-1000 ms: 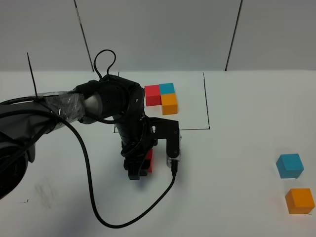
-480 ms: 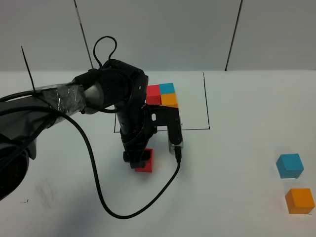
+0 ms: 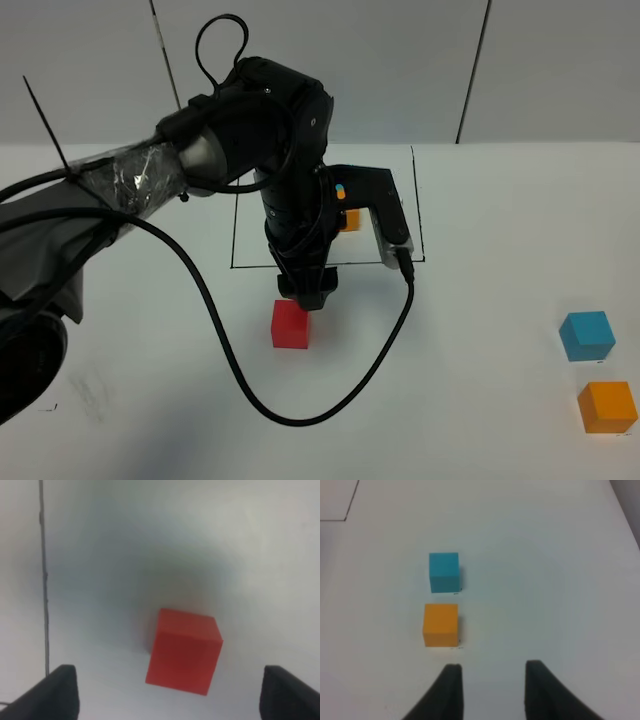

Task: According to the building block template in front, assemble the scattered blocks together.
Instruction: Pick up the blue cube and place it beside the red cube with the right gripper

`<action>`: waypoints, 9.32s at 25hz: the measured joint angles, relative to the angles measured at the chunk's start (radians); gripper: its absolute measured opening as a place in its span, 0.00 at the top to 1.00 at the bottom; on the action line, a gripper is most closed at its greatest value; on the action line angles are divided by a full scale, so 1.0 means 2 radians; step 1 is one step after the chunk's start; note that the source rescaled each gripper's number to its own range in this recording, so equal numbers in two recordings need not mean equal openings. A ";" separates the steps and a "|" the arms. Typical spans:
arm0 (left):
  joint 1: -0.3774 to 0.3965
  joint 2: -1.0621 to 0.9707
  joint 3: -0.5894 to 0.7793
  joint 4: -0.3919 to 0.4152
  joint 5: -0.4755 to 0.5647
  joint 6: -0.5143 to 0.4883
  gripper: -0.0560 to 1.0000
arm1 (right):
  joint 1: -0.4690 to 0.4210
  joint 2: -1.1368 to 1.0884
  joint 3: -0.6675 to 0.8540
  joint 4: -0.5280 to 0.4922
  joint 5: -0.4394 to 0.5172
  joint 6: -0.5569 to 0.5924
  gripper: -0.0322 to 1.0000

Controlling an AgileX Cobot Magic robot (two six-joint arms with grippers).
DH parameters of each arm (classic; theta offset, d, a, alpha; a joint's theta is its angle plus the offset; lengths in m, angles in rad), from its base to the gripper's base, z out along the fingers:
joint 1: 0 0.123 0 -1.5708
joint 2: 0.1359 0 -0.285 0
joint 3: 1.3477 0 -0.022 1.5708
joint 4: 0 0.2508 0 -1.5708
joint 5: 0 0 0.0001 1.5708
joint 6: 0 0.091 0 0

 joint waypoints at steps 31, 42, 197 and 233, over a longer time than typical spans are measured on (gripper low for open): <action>0.124 -0.220 0.056 0.129 0.001 -0.391 0.01 | 0.000 0.000 0.000 0.000 0.000 0.000 0.97; 0.152 -0.398 0.208 0.145 0.001 -0.444 0.01 | 0.000 0.000 0.000 0.000 0.000 0.000 0.97; 0.393 -1.110 0.716 -0.004 -0.058 -0.427 0.00 | 0.000 0.006 -0.001 -0.003 0.001 0.000 0.06; 0.393 -1.110 0.716 -0.004 -0.058 -0.427 0.00 | 0.000 0.460 -0.186 0.039 0.021 0.000 0.16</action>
